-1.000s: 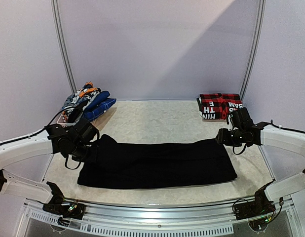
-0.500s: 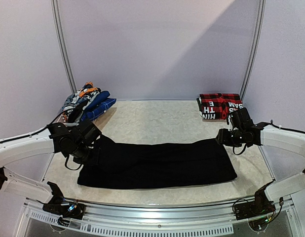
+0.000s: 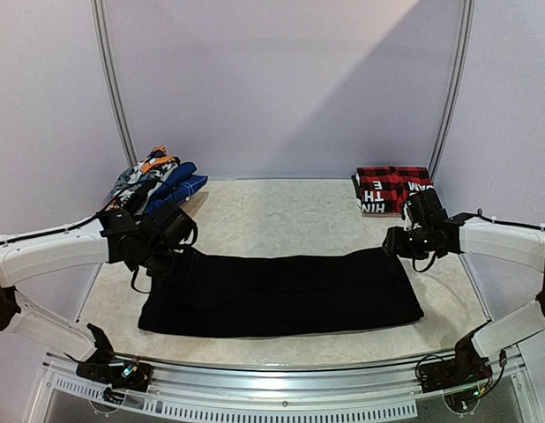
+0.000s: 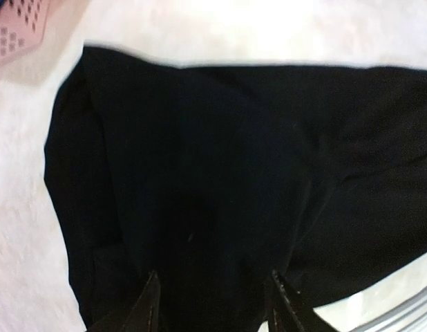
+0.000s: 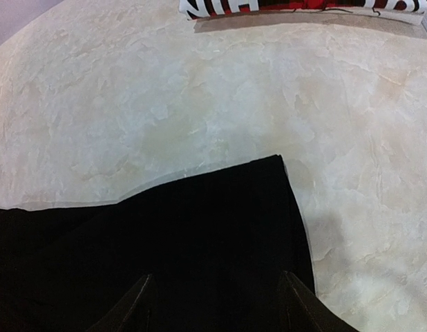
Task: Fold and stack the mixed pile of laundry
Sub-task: Rotate the rectangle-folded T-shirt at the center of the board.
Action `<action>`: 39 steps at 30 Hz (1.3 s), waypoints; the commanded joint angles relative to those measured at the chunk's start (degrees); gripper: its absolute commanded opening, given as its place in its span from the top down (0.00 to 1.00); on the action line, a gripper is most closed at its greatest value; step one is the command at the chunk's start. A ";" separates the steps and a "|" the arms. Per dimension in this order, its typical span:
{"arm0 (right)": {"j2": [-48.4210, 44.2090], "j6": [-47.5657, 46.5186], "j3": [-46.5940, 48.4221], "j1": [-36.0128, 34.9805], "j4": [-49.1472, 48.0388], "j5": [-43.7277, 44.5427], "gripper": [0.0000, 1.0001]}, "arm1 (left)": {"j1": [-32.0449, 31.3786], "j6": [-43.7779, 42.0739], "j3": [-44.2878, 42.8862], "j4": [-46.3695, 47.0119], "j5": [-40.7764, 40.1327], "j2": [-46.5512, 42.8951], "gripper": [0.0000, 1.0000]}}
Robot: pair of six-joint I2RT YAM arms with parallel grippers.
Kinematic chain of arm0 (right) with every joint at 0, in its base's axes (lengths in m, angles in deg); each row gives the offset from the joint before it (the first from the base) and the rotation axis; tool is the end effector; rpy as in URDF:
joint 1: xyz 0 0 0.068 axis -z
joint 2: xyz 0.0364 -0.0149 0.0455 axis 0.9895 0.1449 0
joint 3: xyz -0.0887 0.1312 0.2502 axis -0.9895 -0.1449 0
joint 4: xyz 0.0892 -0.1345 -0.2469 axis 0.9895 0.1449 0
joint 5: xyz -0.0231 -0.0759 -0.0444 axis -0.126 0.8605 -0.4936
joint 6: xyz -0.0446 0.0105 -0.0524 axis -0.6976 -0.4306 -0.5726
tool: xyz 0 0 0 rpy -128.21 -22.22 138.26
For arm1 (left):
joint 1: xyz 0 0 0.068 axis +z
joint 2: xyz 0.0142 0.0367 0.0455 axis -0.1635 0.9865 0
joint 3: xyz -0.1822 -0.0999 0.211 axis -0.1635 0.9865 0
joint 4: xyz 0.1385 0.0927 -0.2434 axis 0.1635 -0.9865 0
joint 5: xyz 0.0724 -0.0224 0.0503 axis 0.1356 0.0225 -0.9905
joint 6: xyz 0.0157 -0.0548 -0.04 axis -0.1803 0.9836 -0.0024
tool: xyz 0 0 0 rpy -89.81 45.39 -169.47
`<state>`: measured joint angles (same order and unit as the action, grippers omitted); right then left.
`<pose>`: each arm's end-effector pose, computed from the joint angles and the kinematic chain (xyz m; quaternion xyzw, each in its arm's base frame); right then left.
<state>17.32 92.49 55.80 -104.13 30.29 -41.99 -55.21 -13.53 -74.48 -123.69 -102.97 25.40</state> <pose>0.2853 0.1107 0.1894 0.0649 0.9425 0.0867 0.3163 0.1964 -0.1824 0.2250 0.0333 0.9719 -0.0471 0.2282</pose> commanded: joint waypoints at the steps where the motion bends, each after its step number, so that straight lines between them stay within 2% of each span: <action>1: 2.67 0.06 3.88 -0.26 -0.74 -1.72 0.40 | 2.77 -4.30 -2.83 8.06 -4.90 4.94 0.52; 6: 8.74 -0.69 7.74 -1.06 -3.19 -6.07 0.40 | 10.58 -6.18 -1.36 19.47 1.58 13.92 0.64; 12: 18.04 -2.47 12.58 -2.66 -4.13 -11.98 0.42 | 12.52 -7.25 -1.91 26.08 2.52 22.99 0.66; 18: 25.99 -2.31 15.08 -2.68 -0.42 -8.01 0.43 | 14.59 -6.06 -0.46 29.94 3.53 29.67 0.69; 25: 28.10 -0.38 14.67 -2.67 4.76 -1.54 0.43 | 15.29 -4.56 1.18 31.68 2.69 32.24 0.69; 34: 26.38 0.85 10.99 -2.64 9.33 -2.33 0.43 | 16.72 -7.28 -7.73 31.63 3.58 39.17 0.72; 39: 24.55 1.96 8.15 -2.84 10.42 -9.12 0.43 | 19.01 -9.76 -19.35 29.28 4.69 47.21 0.73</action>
<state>41.80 92.45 68.30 -106.75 32.65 -45.14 -38.88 -20.98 -86.98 -89.73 -100.34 64.13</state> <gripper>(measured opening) 0.572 0.280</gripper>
